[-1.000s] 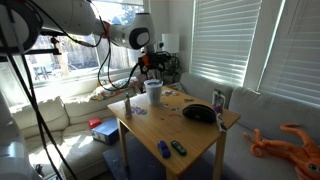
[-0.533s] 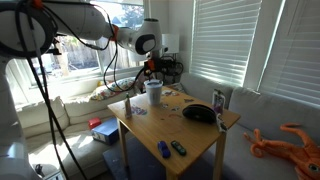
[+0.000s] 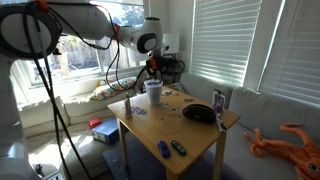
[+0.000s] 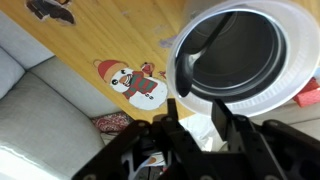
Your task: Put the silver cup in the clear cup then put the silver spoon on the table.
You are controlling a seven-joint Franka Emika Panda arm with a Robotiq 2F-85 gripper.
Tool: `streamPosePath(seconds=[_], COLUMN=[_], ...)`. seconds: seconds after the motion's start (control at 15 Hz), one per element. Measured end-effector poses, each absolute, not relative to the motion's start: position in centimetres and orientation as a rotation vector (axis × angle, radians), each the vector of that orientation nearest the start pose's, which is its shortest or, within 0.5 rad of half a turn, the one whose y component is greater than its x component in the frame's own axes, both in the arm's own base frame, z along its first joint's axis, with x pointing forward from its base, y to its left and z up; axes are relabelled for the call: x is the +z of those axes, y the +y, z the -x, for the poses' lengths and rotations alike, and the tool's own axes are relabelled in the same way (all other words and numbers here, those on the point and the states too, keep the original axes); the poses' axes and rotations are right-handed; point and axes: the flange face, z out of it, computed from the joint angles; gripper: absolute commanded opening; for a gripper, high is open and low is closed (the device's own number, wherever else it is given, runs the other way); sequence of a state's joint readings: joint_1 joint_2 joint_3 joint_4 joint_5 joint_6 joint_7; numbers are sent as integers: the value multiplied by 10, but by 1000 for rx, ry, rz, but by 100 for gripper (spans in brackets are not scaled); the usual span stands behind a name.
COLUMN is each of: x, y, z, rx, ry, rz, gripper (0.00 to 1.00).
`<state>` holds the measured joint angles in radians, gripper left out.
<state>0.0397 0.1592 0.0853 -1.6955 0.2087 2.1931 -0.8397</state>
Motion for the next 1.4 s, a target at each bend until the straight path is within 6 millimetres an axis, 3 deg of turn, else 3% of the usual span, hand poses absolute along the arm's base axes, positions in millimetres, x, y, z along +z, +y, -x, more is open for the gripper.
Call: streamPosePath(seconds=[0.07,0.13,0.27,0.4,0.73,1.4], x=[534,534,535,535,535,535], y=[84,83,81,78,72,64], z=[-637,-637,-637,-638,-638,-639], rx=[-592,-594,-595,-594,-587,-578], ry=[-1267,-1267,-1266,-1267,-1287,-1316], rz=[2735,2736,2737,2741,2739,2754], gripper=[58,58,70,37,3,0])
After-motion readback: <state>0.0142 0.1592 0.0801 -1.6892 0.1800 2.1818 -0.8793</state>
